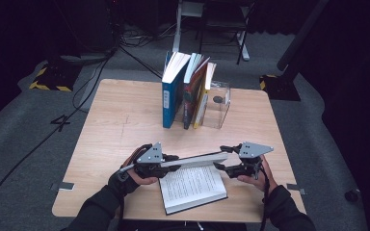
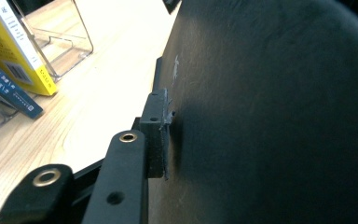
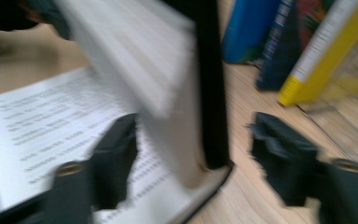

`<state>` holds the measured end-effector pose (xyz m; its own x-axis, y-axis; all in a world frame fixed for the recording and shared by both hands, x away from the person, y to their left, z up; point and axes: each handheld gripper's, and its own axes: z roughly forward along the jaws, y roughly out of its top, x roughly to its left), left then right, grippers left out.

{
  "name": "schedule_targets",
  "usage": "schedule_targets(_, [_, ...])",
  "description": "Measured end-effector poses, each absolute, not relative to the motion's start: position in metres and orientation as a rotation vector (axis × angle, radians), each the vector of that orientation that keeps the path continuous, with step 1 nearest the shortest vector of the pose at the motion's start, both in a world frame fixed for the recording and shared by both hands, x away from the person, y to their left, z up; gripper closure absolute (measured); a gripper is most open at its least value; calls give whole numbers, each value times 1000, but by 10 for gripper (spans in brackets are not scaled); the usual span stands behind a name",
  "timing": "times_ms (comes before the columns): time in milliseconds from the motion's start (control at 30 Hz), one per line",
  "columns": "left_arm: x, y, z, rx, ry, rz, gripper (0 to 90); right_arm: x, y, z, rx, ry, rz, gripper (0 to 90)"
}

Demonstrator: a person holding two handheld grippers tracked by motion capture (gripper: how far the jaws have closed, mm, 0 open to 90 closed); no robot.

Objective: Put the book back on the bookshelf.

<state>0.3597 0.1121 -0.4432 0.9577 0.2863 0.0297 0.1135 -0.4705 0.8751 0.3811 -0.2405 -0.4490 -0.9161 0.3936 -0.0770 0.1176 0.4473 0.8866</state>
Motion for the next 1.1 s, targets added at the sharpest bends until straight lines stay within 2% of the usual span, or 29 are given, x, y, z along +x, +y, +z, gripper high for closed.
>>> schedule_targets(100, [361,115,-444,2057,318,184,591,381,-236,-448,427,2424,1445,438])
schedule_targets(267, [364,123,-442,2085,355,224,544,372,-235,-445,365,2431,1395,584])
schedule_targets(433, [368,129,-441,2084,420,275,510,365,-231,-444,313,2426,1362,651])
schedule_targets(467, [371,130,-440,2082,462,289,460,362,-228,-444,294,2426,1360,672])
schedule_targets(700, [377,135,-439,2104,520,308,339,349,-217,-445,251,2403,1336,695])
schedule_targets(833, [377,137,-439,2109,524,308,311,346,-214,-445,248,2400,1330,693])
schedule_targets(967, [368,133,-433,2207,536,386,275,346,-213,-445,319,2385,1345,683])
schedule_targets(1100, [355,134,-426,2223,525,451,255,343,-210,-446,334,2377,1333,678])
